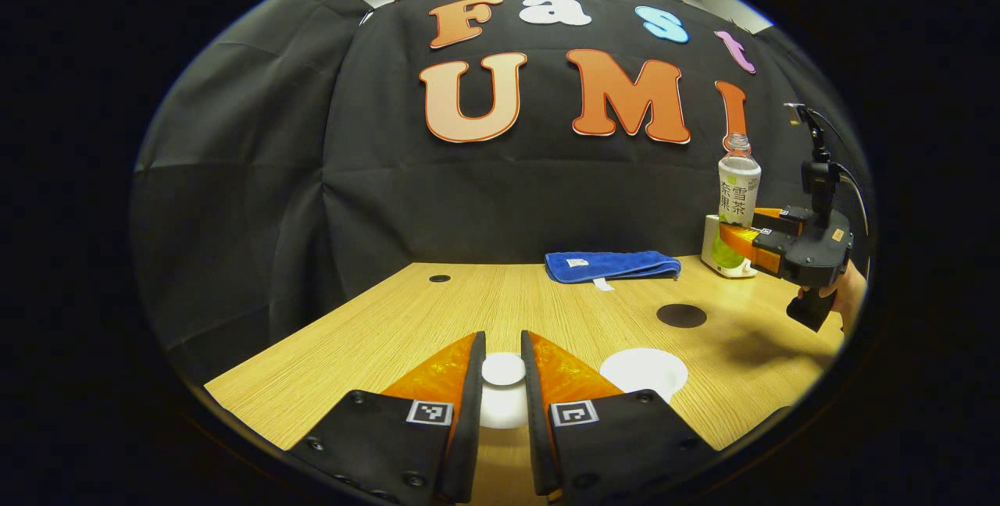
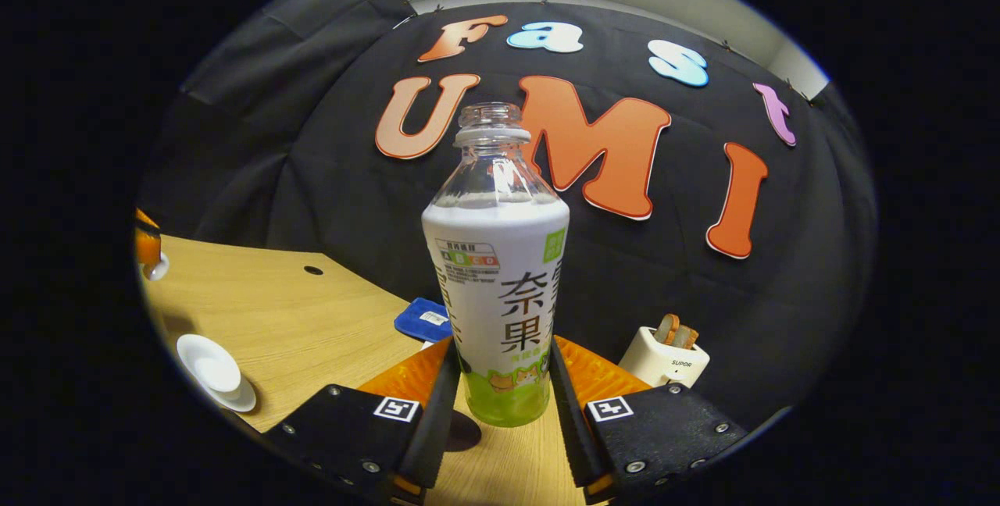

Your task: Open the teacup lid with one hand, grasp the water bottle and pour water into the teacup with the other hand; after pouring, place the water bottle on the coaster and then close the teacup lid.

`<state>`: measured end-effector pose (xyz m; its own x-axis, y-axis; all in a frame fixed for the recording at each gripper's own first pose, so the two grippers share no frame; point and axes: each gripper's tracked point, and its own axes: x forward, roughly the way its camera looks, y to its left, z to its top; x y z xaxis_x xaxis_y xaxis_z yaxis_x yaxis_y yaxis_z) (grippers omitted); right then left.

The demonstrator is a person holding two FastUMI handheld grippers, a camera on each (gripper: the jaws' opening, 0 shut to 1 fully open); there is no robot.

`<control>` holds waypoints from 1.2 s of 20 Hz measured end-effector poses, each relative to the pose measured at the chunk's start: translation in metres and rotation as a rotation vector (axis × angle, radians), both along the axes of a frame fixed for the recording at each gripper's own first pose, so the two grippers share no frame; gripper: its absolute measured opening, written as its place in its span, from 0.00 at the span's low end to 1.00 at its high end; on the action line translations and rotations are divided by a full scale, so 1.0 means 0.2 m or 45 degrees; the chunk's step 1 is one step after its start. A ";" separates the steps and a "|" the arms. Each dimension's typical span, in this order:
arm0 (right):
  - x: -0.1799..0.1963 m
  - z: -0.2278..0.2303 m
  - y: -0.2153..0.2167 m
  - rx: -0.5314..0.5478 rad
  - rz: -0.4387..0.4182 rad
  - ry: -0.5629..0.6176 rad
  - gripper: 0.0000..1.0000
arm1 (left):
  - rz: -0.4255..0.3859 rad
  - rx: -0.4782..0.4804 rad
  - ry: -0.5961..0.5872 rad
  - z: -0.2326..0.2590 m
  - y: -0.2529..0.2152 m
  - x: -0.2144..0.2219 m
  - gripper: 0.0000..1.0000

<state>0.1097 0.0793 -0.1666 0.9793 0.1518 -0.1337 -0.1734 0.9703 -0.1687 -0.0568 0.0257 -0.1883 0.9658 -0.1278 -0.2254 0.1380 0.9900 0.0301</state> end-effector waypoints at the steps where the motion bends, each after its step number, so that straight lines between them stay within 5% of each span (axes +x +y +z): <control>1: 0.01 0.00 0.00 0.037 0.005 0.004 0.64 | -0.002 0.002 0.010 -0.02 0.00 0.00 0.31; 12: 0.12 -0.30 0.11 0.331 0.008 0.306 0.64 | 0.005 -0.001 0.026 -0.04 0.01 0.00 0.31; 24: 0.11 -0.62 0.15 0.276 -0.023 0.522 0.64 | -0.078 -0.074 0.030 -0.02 -0.18 0.03 0.32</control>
<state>0.1323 0.1085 -0.2911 0.8548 0.2026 -0.4777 -0.1663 0.9790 0.1178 -0.0507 -0.0103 -0.1925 0.9503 -0.2003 -0.2385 0.1987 0.9796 -0.0313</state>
